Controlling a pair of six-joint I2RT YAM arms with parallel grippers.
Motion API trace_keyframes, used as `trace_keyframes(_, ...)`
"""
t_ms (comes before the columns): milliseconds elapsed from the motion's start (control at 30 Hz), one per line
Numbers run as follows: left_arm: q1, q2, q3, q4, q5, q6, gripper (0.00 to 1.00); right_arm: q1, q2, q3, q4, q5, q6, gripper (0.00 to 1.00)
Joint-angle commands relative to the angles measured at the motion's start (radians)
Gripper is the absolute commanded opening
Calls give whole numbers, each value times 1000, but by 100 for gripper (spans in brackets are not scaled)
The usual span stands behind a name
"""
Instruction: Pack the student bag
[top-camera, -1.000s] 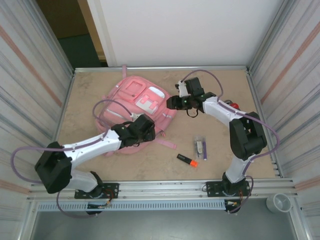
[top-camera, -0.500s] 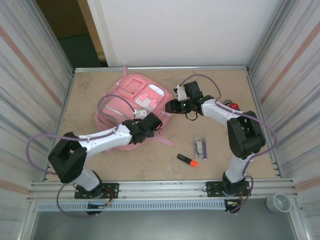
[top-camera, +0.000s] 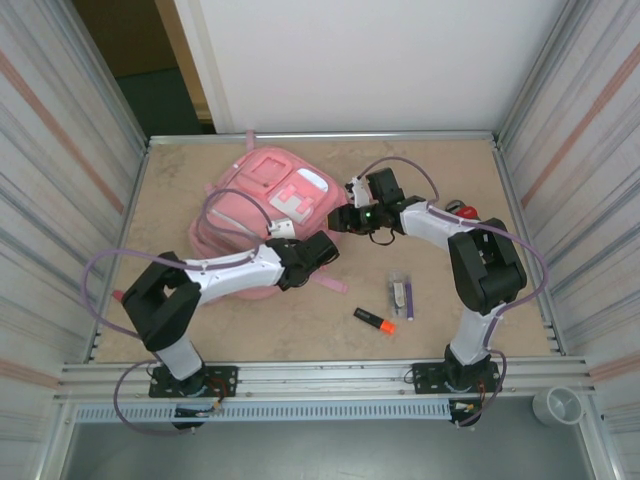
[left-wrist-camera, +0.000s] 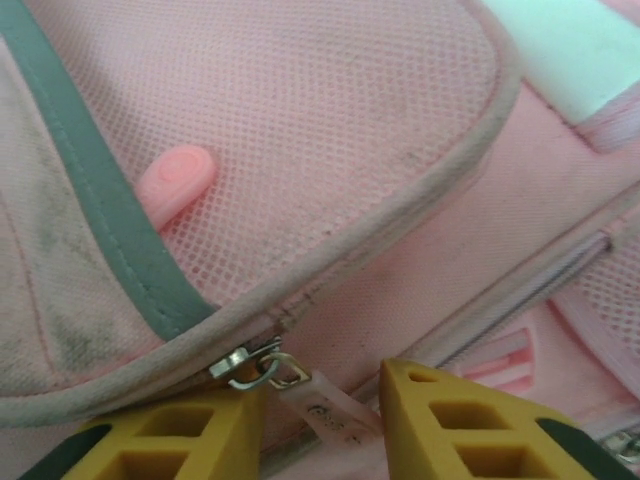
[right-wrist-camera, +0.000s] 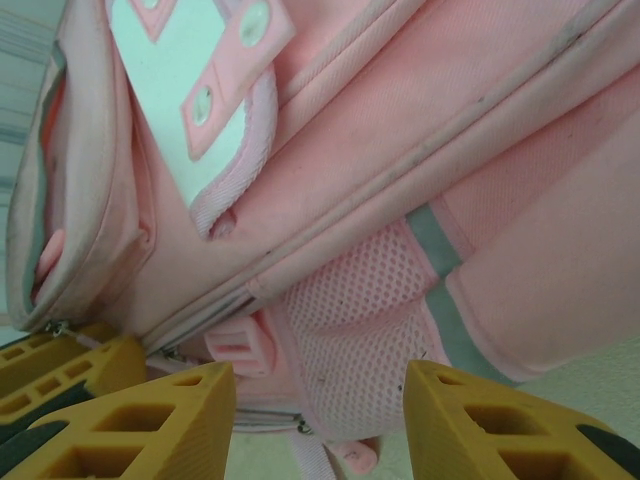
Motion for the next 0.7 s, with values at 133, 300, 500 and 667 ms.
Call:
trace_keyframes(133,1,-24,11,-42,-93,-57,20,-19,-25,-25,29,-15,15,47)
trace_keyframes(300,0,-48,2,-7,-32,-6,12,-20,-43,-23,20,-10,14,46)
trace_keyframes(500,0,-133,-47,74,94,67,2,7,-52,15,2,-22,18,47)
trace_keyframes(667,11,-257,-141,210,233,170,0,63,-2,102,36,-79,59,47)
